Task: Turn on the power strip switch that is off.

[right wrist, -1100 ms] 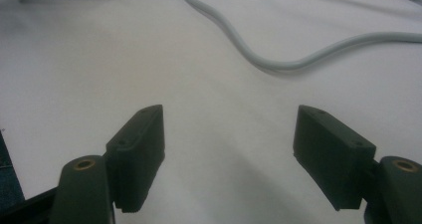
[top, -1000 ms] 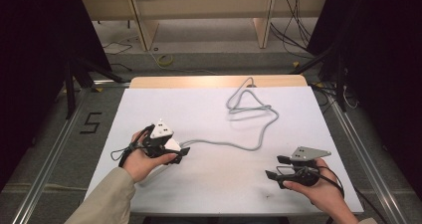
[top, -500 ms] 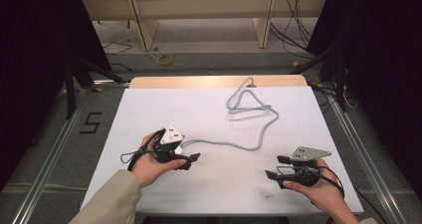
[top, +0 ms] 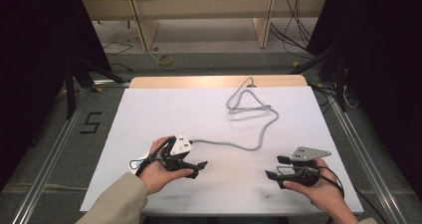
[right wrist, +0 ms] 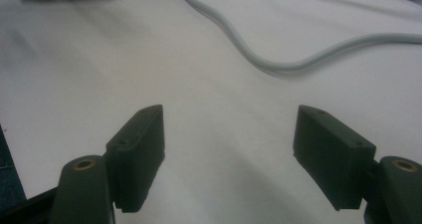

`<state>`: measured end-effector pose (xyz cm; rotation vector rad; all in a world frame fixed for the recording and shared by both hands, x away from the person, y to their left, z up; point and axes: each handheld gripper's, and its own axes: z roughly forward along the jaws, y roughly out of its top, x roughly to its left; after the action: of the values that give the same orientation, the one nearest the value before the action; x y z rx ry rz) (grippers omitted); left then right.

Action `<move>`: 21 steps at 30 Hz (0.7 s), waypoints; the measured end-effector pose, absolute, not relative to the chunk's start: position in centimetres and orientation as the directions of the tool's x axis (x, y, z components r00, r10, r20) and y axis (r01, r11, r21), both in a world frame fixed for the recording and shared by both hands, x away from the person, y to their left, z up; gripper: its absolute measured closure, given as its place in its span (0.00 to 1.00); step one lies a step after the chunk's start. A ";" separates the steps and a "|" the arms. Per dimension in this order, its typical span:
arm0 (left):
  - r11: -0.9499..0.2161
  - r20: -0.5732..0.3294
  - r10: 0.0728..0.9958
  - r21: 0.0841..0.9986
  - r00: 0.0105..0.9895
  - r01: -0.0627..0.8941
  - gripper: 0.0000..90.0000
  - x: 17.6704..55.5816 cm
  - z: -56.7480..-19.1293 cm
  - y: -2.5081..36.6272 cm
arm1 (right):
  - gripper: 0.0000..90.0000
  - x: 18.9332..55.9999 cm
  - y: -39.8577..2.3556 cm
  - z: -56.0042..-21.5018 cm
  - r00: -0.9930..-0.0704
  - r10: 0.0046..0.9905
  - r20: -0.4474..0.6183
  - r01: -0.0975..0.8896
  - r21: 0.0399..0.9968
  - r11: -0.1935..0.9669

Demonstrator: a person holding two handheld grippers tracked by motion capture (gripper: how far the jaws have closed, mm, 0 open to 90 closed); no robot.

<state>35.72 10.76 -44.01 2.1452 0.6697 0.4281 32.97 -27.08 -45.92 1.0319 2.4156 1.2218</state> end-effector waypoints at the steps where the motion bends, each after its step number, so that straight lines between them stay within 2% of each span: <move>1: -0.514 0.069 0.592 0.800 0.803 0.310 0.19 35.6 -44.1 10.6 | 0.32 33.0 -27.1 -45.9 -0.720 0.687 0.095 0.484 0.779 0.400; 13: -0.592 0.081 0.511 0.755 0.856 0.283 0.19 34.1 -45.9 9.8 | 0.32 32.9 -27.1 -46.0 -0.720 0.687 0.097 0.487 0.776 0.400; 21: -0.609 0.085 0.499 0.742 0.863 0.279 0.19 34.1 -46.3 9.6 | 0.32 32.9 -27.2 -46.0 -0.722 0.686 0.095 0.486 0.775 0.404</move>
<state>34.07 9.59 -46.27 2.2571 0.5592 0.3653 32.95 -27.17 -46.04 1.0324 2.4231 1.2160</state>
